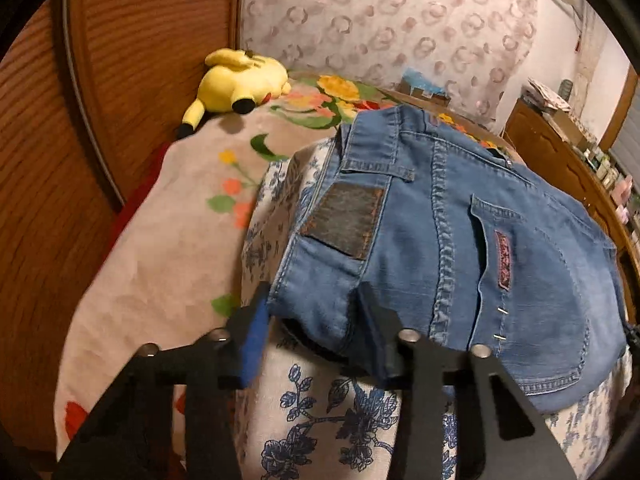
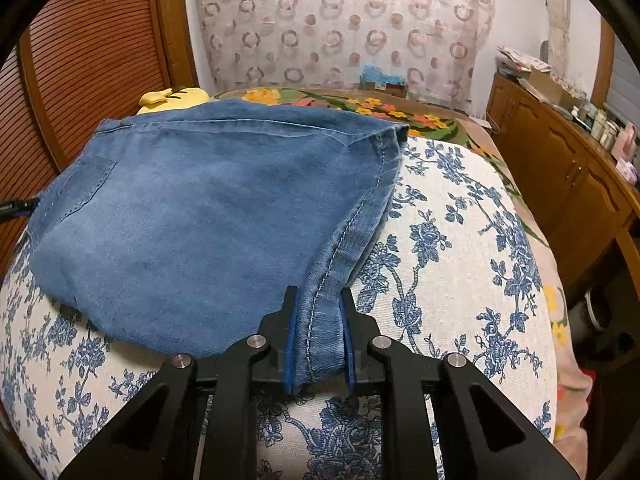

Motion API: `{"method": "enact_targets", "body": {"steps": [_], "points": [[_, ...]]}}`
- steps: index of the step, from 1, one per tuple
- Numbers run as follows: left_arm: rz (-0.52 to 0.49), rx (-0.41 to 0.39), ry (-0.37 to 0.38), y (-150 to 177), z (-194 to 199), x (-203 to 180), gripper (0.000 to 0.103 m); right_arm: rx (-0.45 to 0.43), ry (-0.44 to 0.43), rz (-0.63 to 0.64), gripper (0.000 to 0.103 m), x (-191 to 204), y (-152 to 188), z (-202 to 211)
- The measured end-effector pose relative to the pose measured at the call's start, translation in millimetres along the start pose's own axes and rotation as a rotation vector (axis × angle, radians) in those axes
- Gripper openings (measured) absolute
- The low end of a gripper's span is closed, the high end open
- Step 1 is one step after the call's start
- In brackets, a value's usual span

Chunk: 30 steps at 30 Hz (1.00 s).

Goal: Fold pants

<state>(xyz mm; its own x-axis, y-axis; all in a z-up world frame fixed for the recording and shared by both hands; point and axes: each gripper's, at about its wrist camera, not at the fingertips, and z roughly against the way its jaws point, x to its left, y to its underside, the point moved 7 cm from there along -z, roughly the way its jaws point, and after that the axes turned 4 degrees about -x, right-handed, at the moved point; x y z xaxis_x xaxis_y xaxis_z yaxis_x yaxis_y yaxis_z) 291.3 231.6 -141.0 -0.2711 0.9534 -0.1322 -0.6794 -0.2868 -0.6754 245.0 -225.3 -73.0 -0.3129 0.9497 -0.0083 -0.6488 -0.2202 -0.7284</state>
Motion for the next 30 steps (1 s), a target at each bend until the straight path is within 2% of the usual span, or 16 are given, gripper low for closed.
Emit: {"method": "enact_targets", "body": {"steps": [2, 5, 11, 15, 20, 30], "points": [[0.003, -0.011, 0.008, -2.5, 0.3, 0.2, 0.025, -0.004, -0.015, -0.009, 0.017, -1.1, -1.2, 0.0], [-0.029, -0.039, -0.004, -5.4, 5.8, -5.9, 0.018, -0.021, -0.024, -0.009, 0.016, -2.0, -5.1, 4.3], [-0.024, -0.175, -0.012, -18.7, 43.3, -10.6, 0.016, -0.09, 0.016, 0.013, 0.015, -4.8, -19.6, 21.6], [-0.047, -0.238, -0.007, -22.3, 66.8, -20.3, 0.015, -0.122, 0.048, 0.02, 0.015, -10.6, -26.8, 31.7], [-0.061, -0.271, 0.029, -16.9, 89.7, -27.8, 0.015, -0.151, 0.084, 0.023, 0.014, -17.5, -24.3, 49.3], [-0.091, -0.307, 0.128, 30.5, 145.4, -52.7, 0.014, -0.184, 0.136, 0.037, 0.014, -16.5, 10.5, 103.7]]}}
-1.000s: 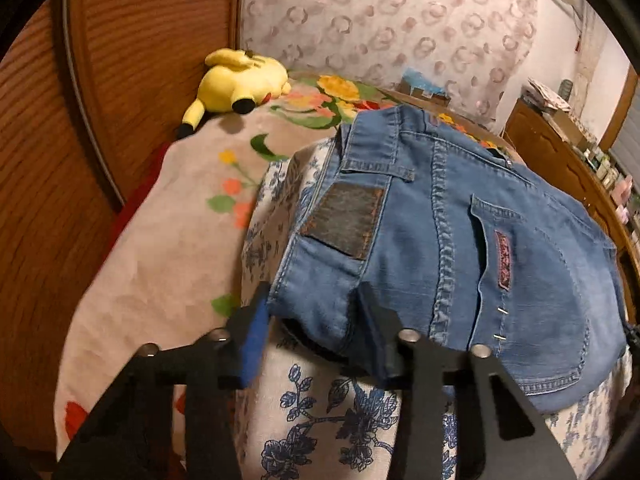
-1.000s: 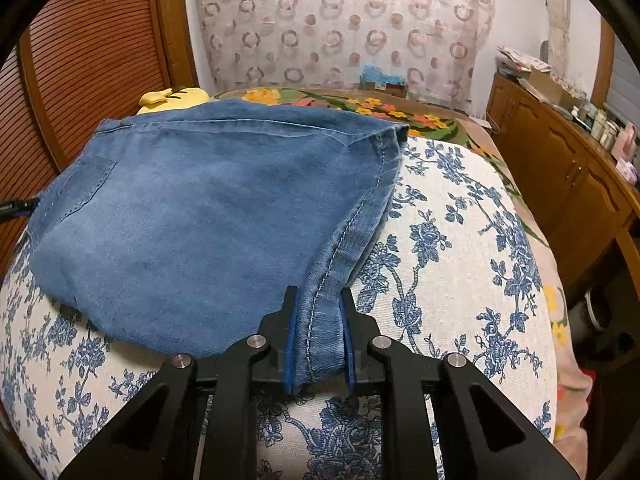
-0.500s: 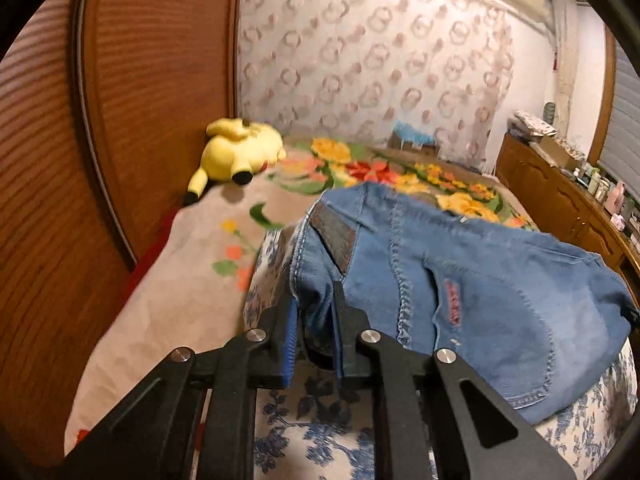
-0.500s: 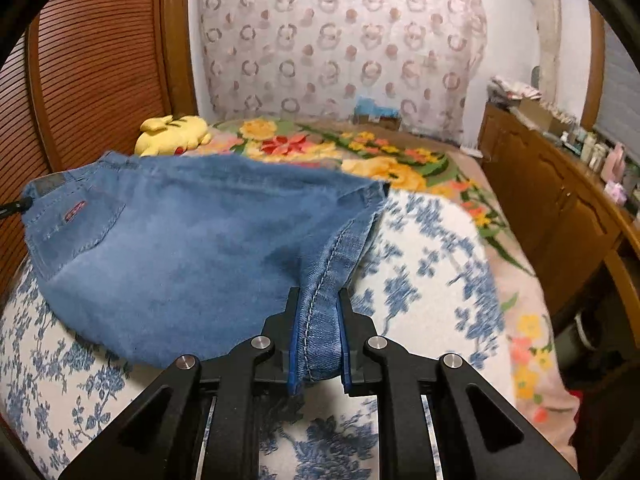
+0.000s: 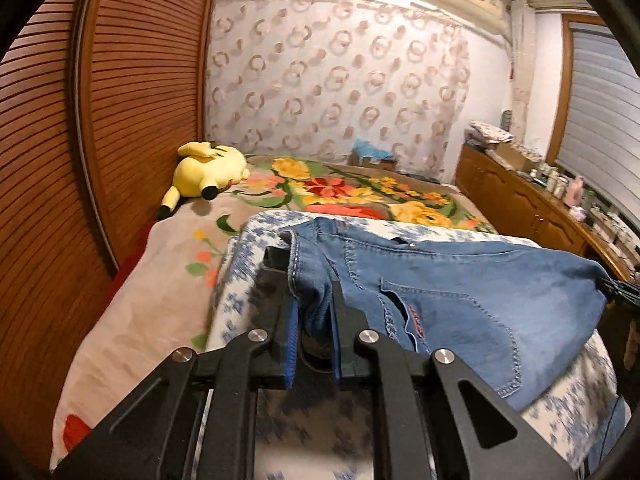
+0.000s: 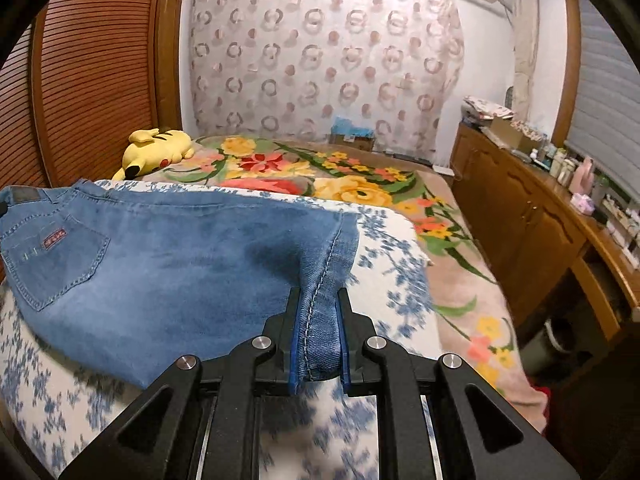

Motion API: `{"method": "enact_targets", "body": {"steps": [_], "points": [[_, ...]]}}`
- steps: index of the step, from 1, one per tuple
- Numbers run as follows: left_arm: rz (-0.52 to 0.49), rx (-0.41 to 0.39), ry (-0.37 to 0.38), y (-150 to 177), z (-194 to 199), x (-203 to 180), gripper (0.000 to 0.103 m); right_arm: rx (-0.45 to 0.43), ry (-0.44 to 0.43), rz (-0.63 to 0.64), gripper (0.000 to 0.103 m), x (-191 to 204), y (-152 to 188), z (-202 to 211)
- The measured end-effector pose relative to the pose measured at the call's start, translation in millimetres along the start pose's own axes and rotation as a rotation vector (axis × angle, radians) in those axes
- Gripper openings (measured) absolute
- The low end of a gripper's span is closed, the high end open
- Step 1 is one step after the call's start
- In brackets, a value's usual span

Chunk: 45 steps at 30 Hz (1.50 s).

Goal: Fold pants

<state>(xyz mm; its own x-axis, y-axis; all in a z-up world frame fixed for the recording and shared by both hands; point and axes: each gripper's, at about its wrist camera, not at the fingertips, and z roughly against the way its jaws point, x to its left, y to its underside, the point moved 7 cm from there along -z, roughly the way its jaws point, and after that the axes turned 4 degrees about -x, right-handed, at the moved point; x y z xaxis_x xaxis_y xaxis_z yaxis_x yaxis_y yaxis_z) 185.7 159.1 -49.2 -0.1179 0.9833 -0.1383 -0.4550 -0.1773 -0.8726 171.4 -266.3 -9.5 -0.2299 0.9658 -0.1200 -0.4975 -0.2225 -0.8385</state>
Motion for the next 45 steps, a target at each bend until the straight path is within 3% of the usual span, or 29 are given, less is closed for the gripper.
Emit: {"method": "enact_targets", "body": {"steps": [9, 14, 22, 36, 40, 45], "points": [[0.019, 0.007, 0.065, 46.3, 61.5, -9.7, 0.014, 0.004, 0.016, -0.03, 0.014, 3.1, 31.0, 64.5], [0.009, 0.034, 0.048, 66.0, 72.2, -3.3, 0.014, 0.025, -0.009, -0.061, 0.015, 16.2, 50.4, 84.8], [0.013, 0.136, 0.011, 107.5, 54.4, 4.1, 0.015, 0.093, -0.031, -0.136, 0.015, 11.3, 68.3, 63.0], [-0.077, 0.13, -0.006, 107.2, 65.1, 5.8, 0.019, 0.137, -0.031, -0.183, 0.017, -0.1, 71.8, 60.8], [-0.106, 0.101, -0.033, 98.2, 71.7, 6.6, 0.024, 0.133, -0.036, -0.179, 0.017, -3.4, 72.7, 61.5], [-0.104, 0.072, -0.007, 86.6, 78.8, 3.0, 0.055, 0.121, -0.04, -0.182, 0.018, -2.2, 76.4, 64.0]]}}
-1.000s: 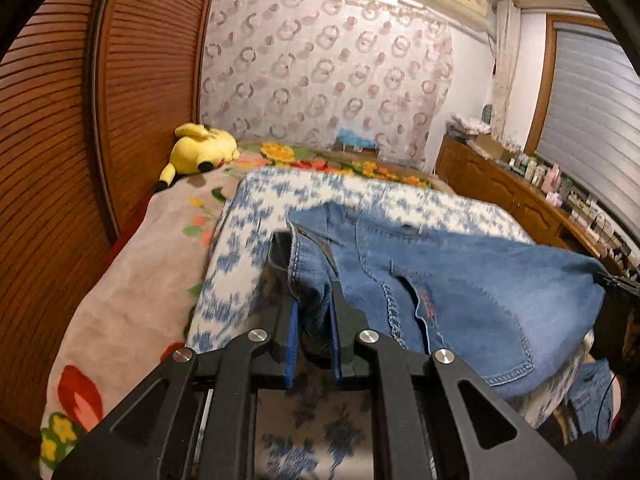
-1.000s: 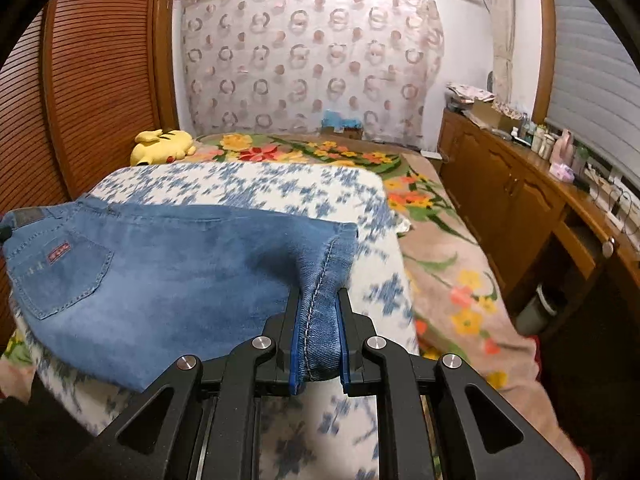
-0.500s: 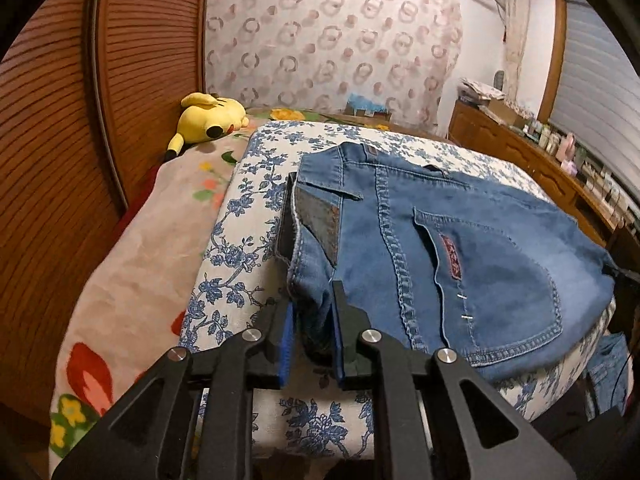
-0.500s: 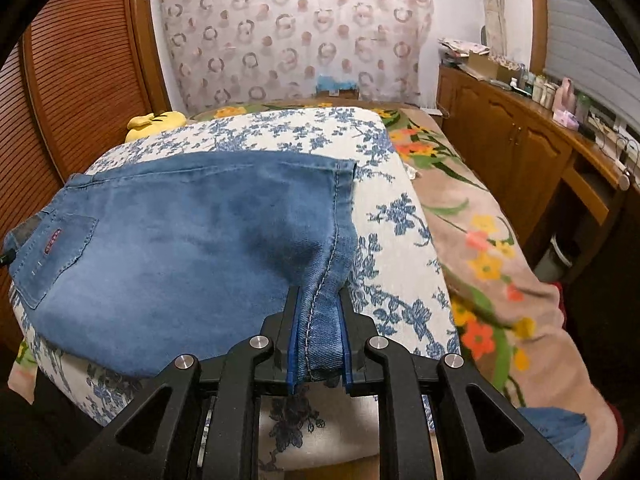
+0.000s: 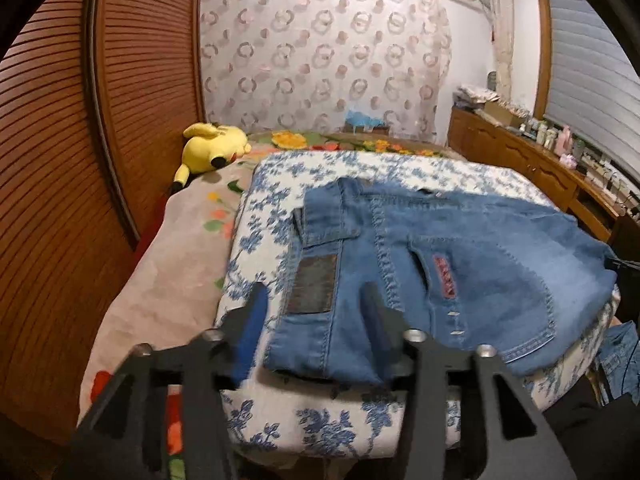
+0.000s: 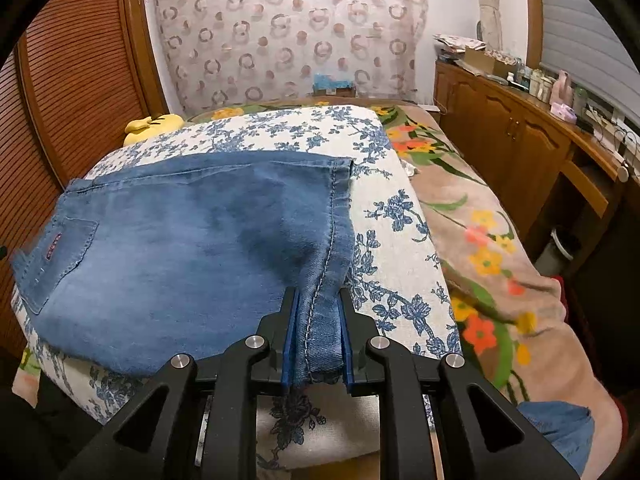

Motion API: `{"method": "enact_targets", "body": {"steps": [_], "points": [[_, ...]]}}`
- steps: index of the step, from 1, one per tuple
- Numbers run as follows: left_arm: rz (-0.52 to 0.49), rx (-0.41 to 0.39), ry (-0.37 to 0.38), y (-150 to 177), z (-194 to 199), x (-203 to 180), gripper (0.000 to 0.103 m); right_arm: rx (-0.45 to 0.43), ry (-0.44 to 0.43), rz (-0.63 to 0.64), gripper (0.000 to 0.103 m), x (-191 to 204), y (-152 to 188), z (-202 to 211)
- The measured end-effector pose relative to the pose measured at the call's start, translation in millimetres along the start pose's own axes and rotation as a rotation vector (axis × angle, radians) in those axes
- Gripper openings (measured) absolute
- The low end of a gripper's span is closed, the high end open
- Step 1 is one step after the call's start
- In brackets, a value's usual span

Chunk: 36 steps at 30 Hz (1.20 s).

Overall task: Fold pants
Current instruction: 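Release the jeans with the left gripper while the right gripper smooths the folded leg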

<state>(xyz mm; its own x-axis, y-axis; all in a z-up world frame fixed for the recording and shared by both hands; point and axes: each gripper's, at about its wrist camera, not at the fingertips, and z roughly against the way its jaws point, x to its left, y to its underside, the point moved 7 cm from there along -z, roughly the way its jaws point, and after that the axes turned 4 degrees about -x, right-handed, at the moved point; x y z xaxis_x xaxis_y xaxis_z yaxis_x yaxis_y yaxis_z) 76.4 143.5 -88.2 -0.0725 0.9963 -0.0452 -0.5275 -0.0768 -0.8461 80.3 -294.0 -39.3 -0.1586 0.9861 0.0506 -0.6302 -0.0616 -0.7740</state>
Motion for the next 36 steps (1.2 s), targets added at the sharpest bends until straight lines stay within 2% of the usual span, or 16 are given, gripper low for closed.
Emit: {"method": "enact_targets", "body": {"steps": [2, 3, 7, 18, 36], "points": [[-0.005, 0.01, 0.012, 0.4, -2.2, -4.5, 0.073, -0.006, 0.003, -0.002, 0.02, -0.4, 1.0, 0.3], [-0.01, 0.016, 0.022, 1.6, -3.6, -8.3, 0.078, -0.005, 0.006, -0.004, 0.02, -1.0, 1.4, 0.9], [-0.036, 0.056, 0.084, 8.8, -13.7, -31.2, 0.083, -0.01, 0.0, -0.02, 0.026, -3.4, 3.5, 4.3], [-0.079, 0.088, 0.184, 11.8, -36.0, -93.2, 0.083, 0.009, -0.001, -0.031, 0.036, -5.5, 10.7, 15.2], [-0.12, 0.118, 0.23, 12.5, -46.6, -142.2, 0.083, 0.031, -0.02, -0.018, 0.036, -1.6, 22.4, 24.8]]}}
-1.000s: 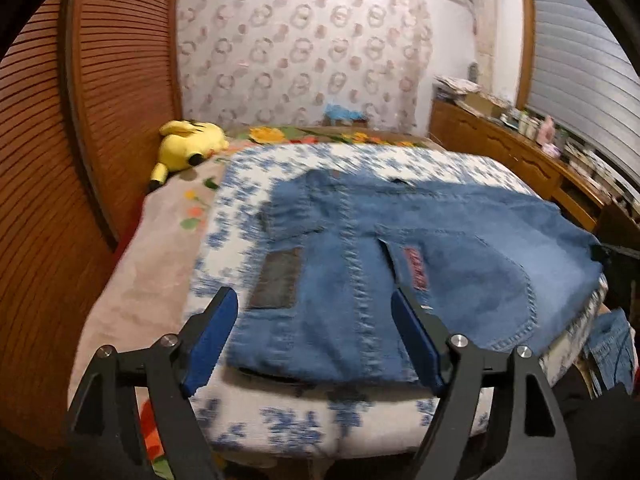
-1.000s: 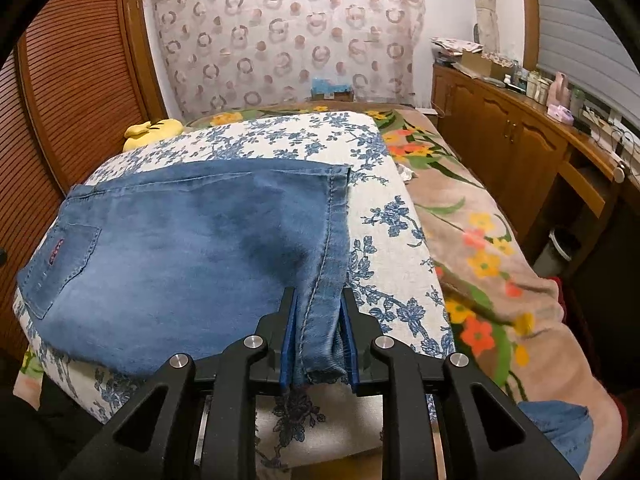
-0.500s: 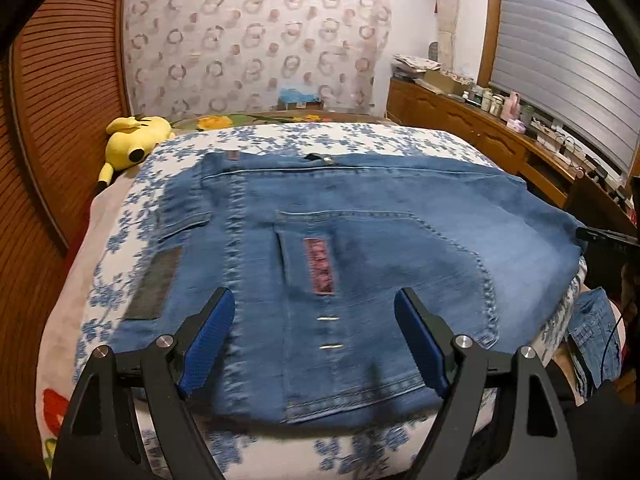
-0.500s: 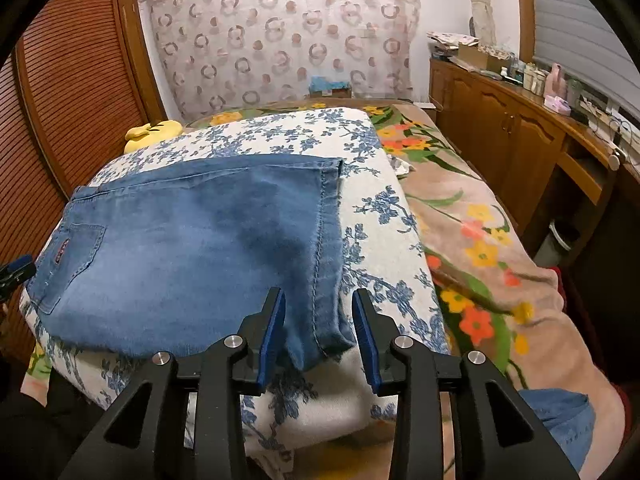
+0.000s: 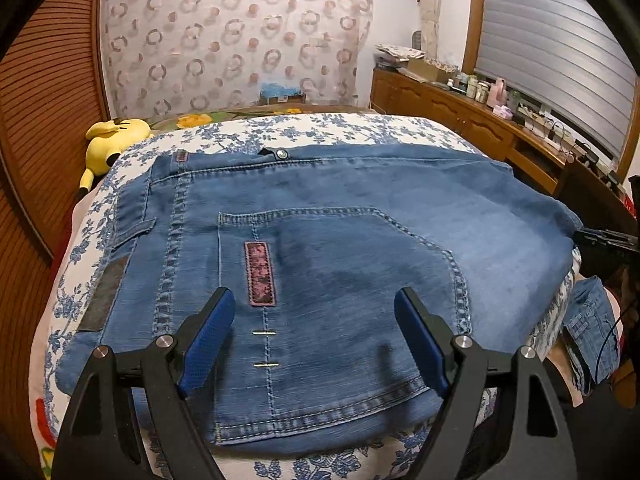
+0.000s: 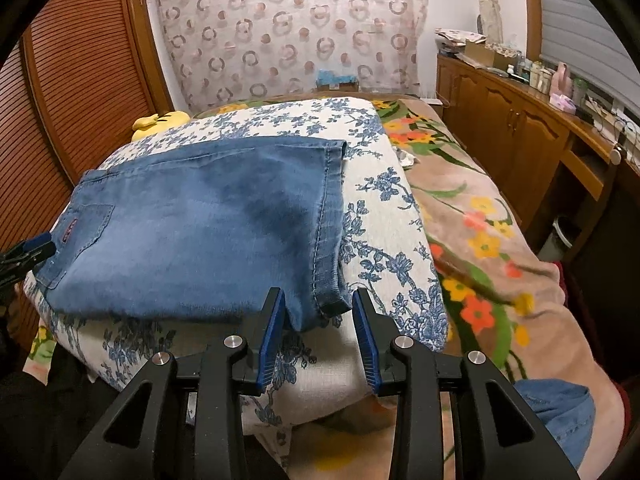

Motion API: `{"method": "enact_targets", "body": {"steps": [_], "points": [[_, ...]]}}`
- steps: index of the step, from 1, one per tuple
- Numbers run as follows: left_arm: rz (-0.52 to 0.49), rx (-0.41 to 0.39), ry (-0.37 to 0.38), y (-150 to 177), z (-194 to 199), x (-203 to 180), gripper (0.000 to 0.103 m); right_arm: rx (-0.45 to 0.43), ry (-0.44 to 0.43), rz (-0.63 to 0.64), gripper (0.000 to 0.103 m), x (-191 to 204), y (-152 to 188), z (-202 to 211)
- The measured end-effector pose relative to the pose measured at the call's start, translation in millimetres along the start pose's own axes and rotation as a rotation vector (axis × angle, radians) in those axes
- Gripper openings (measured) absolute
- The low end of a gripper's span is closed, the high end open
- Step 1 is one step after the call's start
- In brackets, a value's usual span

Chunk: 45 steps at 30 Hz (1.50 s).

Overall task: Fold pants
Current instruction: 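Release the jeans with the left gripper while the right gripper smooths the folded leg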

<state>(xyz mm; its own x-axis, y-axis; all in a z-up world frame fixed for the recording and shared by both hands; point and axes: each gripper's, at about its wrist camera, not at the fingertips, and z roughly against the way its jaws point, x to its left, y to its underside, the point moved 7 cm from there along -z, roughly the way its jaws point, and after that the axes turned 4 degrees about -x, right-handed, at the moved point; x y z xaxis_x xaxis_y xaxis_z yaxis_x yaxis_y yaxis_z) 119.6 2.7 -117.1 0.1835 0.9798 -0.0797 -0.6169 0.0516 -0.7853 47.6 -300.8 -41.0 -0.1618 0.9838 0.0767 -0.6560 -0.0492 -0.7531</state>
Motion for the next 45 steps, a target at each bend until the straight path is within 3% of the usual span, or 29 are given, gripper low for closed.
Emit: {"method": "enact_targets", "body": {"steps": [5, 10, 15, 23, 30, 45], "points": [[-0.001, 0.006, -0.002, 0.5, -0.8, -3.2, 0.083, -0.004, -0.01, -0.008, 0.036, 0.6, 2.0, -1.4], [-0.003, 0.013, 0.001, 1.8, -3.6, -7.1, 0.083, -0.032, -0.002, 0.007, 0.016, 1.4, -0.4, 2.1], [-0.003, 0.016, 0.0, 1.4, -4.6, -9.0, 0.083, -0.078, -0.014, 0.008, 0.012, 4.2, -5.5, 8.9], [-0.002, 0.01, -0.007, -0.9, 0.4, -7.0, 0.083, -0.177, -0.051, 0.046, 0.01, 23.8, -28.0, 26.7], [-0.012, 0.013, -0.001, 3.7, 3.4, -7.9, 0.083, -0.206, -0.074, 0.106, 0.009, 43.4, -40.2, 24.4], [0.008, -0.007, -0.018, 2.9, 14.0, 1.8, 0.083, -0.268, -0.244, 0.259, 0.007, 109.1, -72.1, 18.5]]}}
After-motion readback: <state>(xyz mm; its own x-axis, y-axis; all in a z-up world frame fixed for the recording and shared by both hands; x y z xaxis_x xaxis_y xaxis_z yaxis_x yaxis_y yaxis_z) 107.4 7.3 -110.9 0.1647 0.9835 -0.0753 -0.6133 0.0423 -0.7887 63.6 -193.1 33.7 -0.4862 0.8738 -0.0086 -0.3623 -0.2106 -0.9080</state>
